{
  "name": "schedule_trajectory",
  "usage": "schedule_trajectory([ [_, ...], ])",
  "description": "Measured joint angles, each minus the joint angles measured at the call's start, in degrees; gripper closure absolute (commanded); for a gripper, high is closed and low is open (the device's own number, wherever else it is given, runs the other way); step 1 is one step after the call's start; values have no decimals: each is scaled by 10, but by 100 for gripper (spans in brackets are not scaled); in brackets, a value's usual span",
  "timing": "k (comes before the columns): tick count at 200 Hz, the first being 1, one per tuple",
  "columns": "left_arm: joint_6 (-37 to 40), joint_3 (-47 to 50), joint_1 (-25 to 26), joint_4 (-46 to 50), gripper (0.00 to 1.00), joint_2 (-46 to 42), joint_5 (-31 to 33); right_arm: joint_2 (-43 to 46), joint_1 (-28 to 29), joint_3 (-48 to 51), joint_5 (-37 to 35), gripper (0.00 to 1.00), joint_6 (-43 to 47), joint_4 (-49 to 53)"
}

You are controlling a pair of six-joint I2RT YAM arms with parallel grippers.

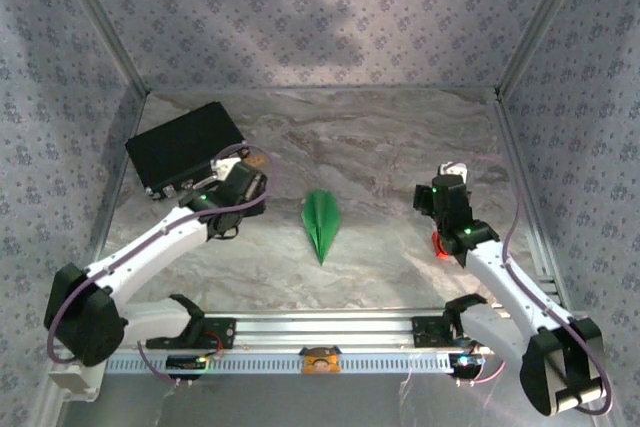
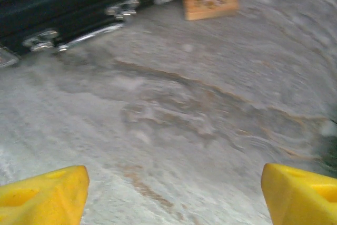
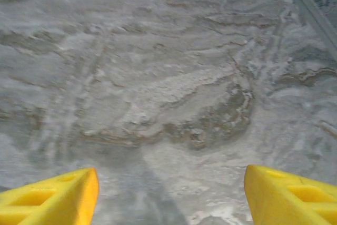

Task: Fold a paper plane with a square sheet of paper (pick it up from the middle)
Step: Reset both arms

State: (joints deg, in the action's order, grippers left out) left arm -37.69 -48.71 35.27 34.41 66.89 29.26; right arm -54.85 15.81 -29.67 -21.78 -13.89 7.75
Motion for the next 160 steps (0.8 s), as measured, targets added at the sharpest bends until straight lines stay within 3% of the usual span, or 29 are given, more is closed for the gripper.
schedule_trajectory([
  [10, 12, 21, -22, -12, 0, -24, 6, -16, -10, 4, -4, 24, 15, -17],
  [65, 102, 108, -149, -118, 0, -109, 39, -119, -60, 32, 19, 23, 85, -188],
  [118, 200, 195, -262, -287, 0, -101, 36, -255, -123, 61, 107, 25, 160, -392],
  [149, 244, 247, -282, -405, 0, -47, 1, -315, -156, 87, 165, 24, 169, -496],
  [160, 257, 248, -282, -438, 0, -20, -11, -321, -159, 90, 176, 18, 170, -500],
])
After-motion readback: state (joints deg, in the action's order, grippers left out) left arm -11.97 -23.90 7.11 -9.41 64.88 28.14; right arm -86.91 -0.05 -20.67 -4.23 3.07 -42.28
